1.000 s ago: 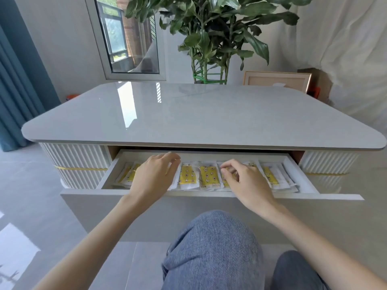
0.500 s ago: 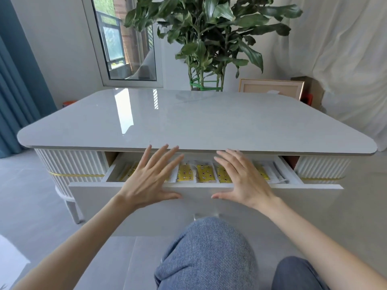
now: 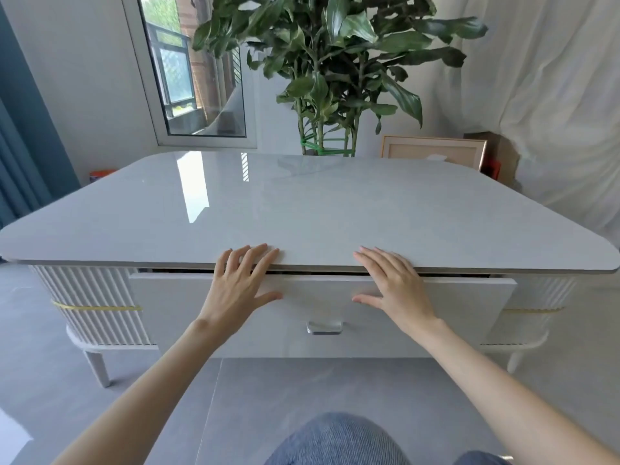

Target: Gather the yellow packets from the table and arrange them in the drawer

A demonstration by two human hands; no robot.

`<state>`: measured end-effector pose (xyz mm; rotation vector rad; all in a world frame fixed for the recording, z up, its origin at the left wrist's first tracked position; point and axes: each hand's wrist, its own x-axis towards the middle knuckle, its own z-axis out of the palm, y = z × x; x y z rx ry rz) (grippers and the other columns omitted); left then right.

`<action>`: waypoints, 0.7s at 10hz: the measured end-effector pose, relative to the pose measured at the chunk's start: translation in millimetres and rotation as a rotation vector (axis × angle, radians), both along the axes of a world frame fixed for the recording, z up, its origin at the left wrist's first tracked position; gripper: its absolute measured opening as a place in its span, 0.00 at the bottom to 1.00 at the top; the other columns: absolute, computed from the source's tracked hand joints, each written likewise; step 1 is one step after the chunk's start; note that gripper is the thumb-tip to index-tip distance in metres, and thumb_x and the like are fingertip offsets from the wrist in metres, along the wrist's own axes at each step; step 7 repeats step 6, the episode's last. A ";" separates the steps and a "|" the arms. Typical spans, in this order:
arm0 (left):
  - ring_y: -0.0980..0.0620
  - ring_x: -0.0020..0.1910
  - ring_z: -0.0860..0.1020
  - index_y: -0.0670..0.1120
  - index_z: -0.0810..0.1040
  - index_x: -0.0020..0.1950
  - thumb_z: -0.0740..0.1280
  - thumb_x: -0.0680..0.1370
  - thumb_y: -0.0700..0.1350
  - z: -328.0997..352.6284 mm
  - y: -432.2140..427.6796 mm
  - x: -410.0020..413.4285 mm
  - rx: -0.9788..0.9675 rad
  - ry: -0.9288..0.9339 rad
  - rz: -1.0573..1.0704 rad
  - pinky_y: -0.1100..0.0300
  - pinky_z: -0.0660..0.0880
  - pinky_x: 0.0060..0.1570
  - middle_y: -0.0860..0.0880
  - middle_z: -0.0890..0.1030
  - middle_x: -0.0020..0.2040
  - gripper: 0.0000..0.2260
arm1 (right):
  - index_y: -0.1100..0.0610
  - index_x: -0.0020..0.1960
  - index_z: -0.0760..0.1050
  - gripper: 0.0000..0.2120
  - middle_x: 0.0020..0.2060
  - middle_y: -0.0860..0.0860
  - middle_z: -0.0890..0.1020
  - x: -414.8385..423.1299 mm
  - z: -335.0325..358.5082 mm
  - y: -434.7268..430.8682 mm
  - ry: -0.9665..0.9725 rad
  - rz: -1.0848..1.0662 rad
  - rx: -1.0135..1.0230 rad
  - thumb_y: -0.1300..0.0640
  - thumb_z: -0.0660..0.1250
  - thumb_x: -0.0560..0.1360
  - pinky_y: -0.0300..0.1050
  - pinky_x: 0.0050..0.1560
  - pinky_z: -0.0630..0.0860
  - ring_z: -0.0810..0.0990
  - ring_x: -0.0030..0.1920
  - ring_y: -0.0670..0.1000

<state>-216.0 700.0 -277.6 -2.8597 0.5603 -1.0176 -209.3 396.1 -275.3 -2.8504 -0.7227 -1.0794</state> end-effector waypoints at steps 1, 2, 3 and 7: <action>0.46 0.60 0.70 0.49 0.70 0.69 0.71 0.70 0.59 -6.7 -3.2 5.0 -0.059 -0.103 0.004 0.50 0.63 0.63 0.48 0.74 0.64 0.31 | 0.56 0.65 0.75 0.35 0.62 0.50 0.79 4.1 -5.1 1.4 -0.087 0.008 0.036 0.45 0.79 0.61 0.47 0.64 0.67 0.77 0.62 0.52; 0.46 0.59 0.70 0.50 0.71 0.67 0.74 0.69 0.55 -11.5 -7.2 7.3 -0.095 -0.156 0.026 0.50 0.63 0.63 0.48 0.75 0.62 0.29 | 0.55 0.64 0.73 0.35 0.61 0.50 0.79 8.3 -11.6 7.0 -0.154 -0.019 0.050 0.48 0.80 0.61 0.48 0.61 0.68 0.77 0.60 0.52; 0.47 0.58 0.71 0.50 0.72 0.66 0.75 0.68 0.53 -11.5 -8.9 9.1 -0.117 -0.154 0.050 0.51 0.63 0.63 0.49 0.76 0.61 0.28 | 0.54 0.63 0.70 0.34 0.59 0.50 0.80 6.6 -12.5 13.5 -0.163 -0.066 0.063 0.50 0.80 0.61 0.48 0.60 0.68 0.77 0.59 0.52; 0.48 0.56 0.71 0.50 0.74 0.63 0.72 0.72 0.42 -8.4 -27.1 -30.2 -0.344 -0.124 -0.012 0.53 0.63 0.64 0.49 0.75 0.58 0.21 | 0.51 0.57 0.78 0.17 0.53 0.39 0.80 -29.3 10.2 13.3 0.061 0.084 0.516 0.58 0.76 0.69 0.39 0.58 0.69 0.78 0.54 0.47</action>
